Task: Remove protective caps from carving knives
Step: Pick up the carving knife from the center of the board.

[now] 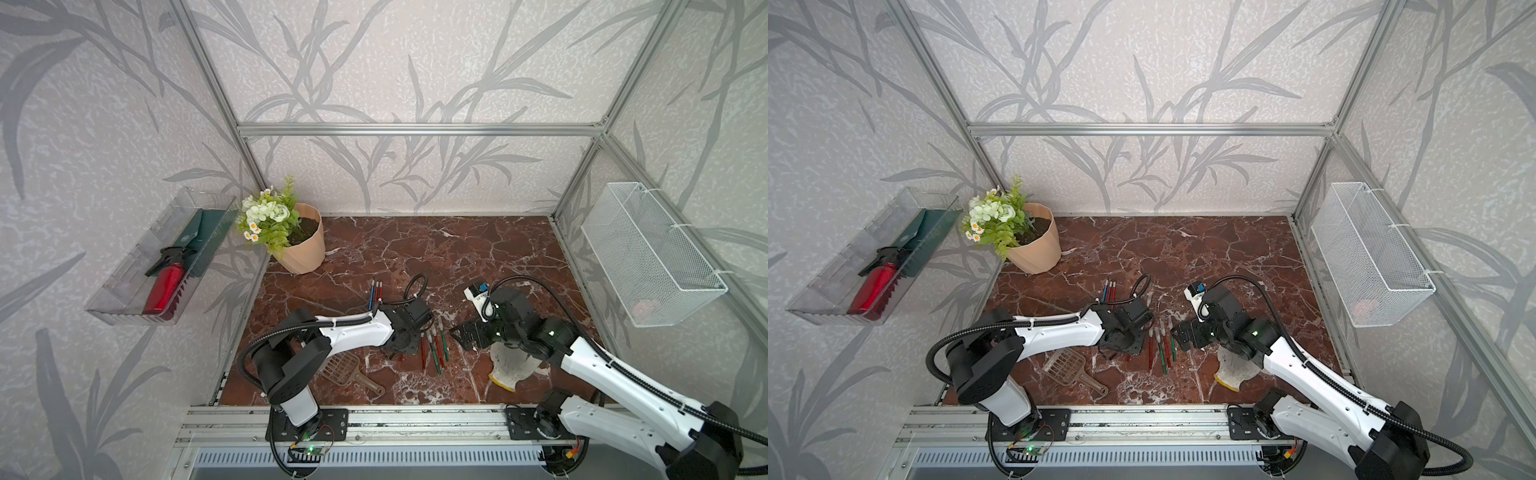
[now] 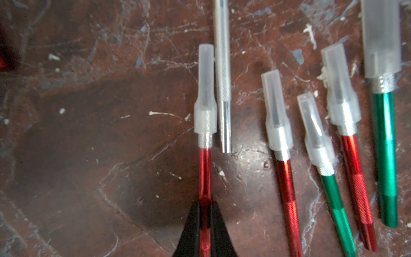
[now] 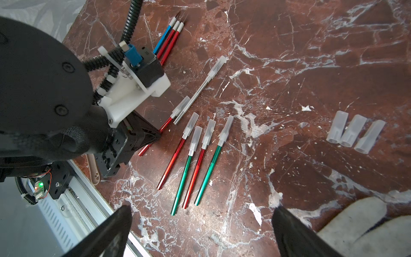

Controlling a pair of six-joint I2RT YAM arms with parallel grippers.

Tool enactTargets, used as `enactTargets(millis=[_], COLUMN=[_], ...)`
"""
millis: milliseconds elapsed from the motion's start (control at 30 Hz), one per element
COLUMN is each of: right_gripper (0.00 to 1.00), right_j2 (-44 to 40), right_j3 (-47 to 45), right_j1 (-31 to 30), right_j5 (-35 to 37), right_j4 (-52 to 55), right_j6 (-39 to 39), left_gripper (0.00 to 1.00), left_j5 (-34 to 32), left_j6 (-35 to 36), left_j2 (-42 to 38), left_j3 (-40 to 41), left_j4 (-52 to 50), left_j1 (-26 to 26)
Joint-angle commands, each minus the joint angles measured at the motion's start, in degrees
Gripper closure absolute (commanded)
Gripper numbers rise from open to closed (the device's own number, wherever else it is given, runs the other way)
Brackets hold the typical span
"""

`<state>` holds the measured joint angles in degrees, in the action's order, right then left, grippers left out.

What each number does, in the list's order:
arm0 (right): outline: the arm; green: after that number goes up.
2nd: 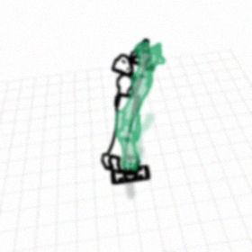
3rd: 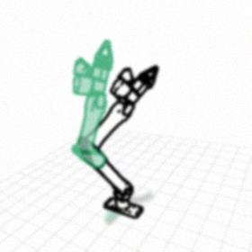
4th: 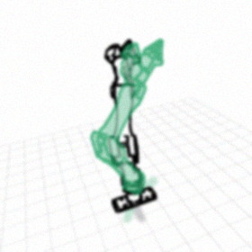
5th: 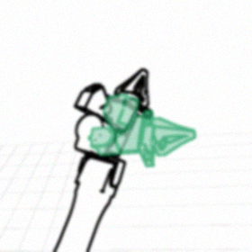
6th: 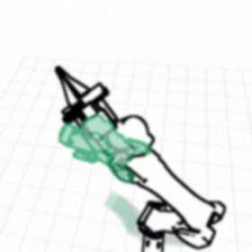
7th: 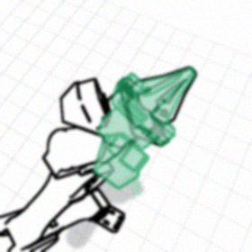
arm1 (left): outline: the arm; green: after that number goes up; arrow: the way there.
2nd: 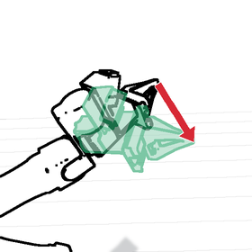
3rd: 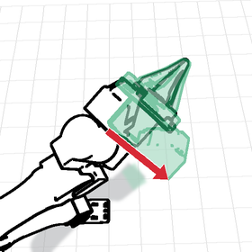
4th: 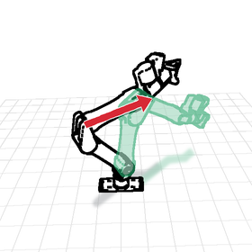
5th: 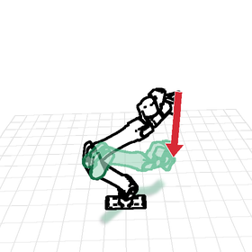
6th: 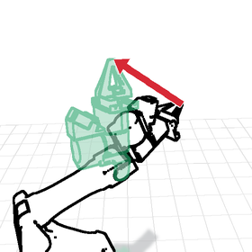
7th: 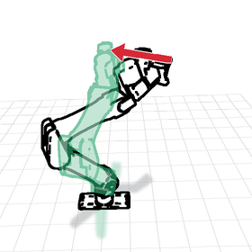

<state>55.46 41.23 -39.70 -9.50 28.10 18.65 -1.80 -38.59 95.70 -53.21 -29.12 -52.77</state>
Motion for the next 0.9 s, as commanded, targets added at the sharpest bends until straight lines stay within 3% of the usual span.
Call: enactTargets(millis=[0, 500, 700, 867], right_gripper=[0.01, 0.01, 0.0, 0.13], right_j2=[-0.45, -0.71, 0.03, 2.45], right_j3=[-0.35, -1.91, -1.32, -0.5], right_j1=[-0.22, -0.2, -0.23, 0.22], right_j5=[0.0, -1.94, -1.44, -2.13], right_j4=[-0.44, -2.39, -3.89, -5.77], right_j6=[0.38, 8.35, 14.84, 20.53], left_gripper=[0.94, 0.94, 0.94, 0.94], left_j5=[-1.37, -1.17, 3.27, 7.51], left_j6=[-0.74, -1.02, -0.46, -0.59], left_j2=[-0.54, -5.68, -12.1, -16.11], left_j3=[-0.46, -0.48, 3.75, 7.55], left_j4=[-0.76, -0.35, 7.32, 14.58], left_j1=[-0.14, 1.04, 2.21, 3.09])
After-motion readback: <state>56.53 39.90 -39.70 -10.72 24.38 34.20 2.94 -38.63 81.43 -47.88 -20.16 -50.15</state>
